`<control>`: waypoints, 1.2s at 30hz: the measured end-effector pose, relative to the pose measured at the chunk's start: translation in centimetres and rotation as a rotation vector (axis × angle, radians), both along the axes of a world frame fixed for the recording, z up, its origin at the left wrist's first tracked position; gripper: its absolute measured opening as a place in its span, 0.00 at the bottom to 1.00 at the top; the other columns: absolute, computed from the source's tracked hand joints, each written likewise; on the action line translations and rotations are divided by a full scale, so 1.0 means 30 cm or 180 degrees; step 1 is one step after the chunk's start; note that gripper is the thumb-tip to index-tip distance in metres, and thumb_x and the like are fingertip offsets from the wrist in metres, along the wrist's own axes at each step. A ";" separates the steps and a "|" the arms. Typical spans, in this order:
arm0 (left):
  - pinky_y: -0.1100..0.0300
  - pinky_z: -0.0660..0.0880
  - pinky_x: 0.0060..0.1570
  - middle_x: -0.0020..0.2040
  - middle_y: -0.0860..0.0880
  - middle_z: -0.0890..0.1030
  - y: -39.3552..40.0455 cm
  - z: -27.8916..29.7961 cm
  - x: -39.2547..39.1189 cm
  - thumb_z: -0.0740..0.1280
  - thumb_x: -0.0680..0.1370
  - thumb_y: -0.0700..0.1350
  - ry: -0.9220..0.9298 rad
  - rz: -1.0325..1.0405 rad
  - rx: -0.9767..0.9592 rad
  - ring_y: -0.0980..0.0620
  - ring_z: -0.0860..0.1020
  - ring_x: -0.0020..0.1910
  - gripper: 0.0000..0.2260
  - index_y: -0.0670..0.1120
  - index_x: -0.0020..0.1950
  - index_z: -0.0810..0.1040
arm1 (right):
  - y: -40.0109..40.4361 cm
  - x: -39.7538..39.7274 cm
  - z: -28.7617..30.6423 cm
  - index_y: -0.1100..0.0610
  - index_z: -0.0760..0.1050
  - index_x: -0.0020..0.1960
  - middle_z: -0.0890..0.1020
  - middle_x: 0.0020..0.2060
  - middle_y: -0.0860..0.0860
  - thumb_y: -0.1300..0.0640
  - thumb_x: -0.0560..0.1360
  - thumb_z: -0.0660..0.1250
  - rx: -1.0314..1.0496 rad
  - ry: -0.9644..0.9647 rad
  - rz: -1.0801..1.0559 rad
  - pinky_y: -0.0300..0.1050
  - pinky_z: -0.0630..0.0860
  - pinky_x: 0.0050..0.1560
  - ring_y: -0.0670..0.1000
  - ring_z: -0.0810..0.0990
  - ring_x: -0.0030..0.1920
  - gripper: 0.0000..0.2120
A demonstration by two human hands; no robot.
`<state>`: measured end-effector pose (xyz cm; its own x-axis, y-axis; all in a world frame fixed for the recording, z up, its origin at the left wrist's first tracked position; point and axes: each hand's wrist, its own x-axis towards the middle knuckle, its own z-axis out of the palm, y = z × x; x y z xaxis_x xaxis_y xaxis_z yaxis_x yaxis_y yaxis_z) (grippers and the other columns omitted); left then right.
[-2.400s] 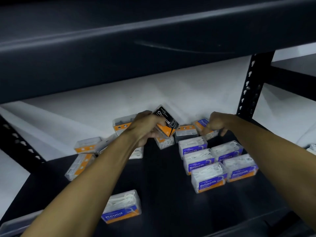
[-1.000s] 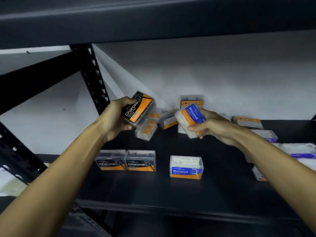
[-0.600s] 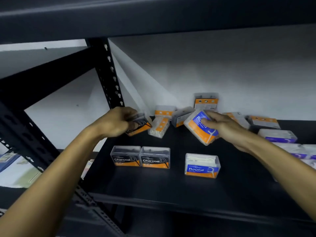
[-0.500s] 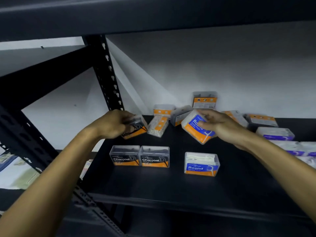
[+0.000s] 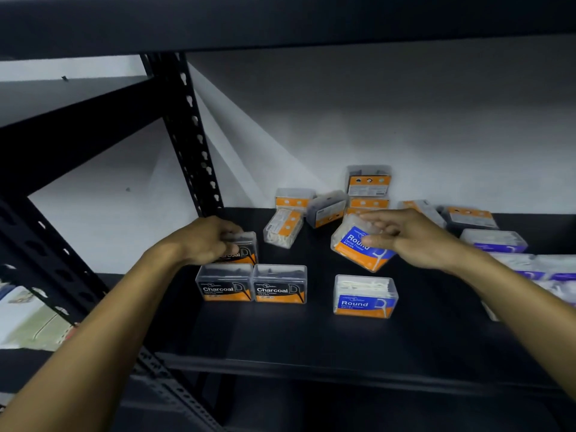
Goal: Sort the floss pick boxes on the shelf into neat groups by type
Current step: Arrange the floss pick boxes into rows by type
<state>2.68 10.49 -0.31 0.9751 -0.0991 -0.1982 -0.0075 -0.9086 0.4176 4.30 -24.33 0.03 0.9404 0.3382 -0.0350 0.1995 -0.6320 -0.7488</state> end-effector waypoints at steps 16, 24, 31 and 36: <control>0.61 0.71 0.50 0.54 0.53 0.83 0.003 -0.019 0.002 0.70 0.77 0.41 0.0239 0.0151 -0.0110 0.54 0.79 0.54 0.11 0.54 0.57 0.80 | 0.015 0.002 -0.001 0.49 0.69 0.70 0.75 0.66 0.51 0.55 0.75 0.69 -0.0146 -0.0078 0.0006 0.27 0.68 0.42 0.40 0.72 0.53 0.24; 0.59 0.73 0.51 0.55 0.54 0.82 0.007 -0.028 0.015 0.70 0.77 0.44 0.0231 0.0052 0.0027 0.54 0.79 0.55 0.12 0.54 0.60 0.80 | -0.050 -0.030 0.024 0.45 0.71 0.69 0.75 0.66 0.48 0.51 0.74 0.70 -0.0681 -0.0446 -0.0272 0.40 0.69 0.58 0.48 0.73 0.63 0.23; 0.55 0.73 0.62 0.59 0.54 0.80 0.018 -0.024 0.021 0.69 0.78 0.44 0.0347 -0.0129 0.0066 0.54 0.77 0.59 0.15 0.52 0.64 0.78 | -0.150 -0.116 0.060 0.41 0.71 0.64 0.78 0.59 0.48 0.55 0.74 0.68 -0.1819 -0.0433 -0.0468 0.51 0.74 0.55 0.53 0.75 0.58 0.20; 0.56 0.73 0.59 0.57 0.55 0.81 0.008 -0.019 0.025 0.66 0.81 0.45 0.0233 -0.0184 0.0108 0.55 0.78 0.56 0.10 0.55 0.60 0.79 | -0.167 -0.154 0.032 0.40 0.73 0.59 0.78 0.54 0.46 0.54 0.73 0.68 -0.2013 -0.0144 -0.0326 0.48 0.74 0.52 0.51 0.76 0.54 0.17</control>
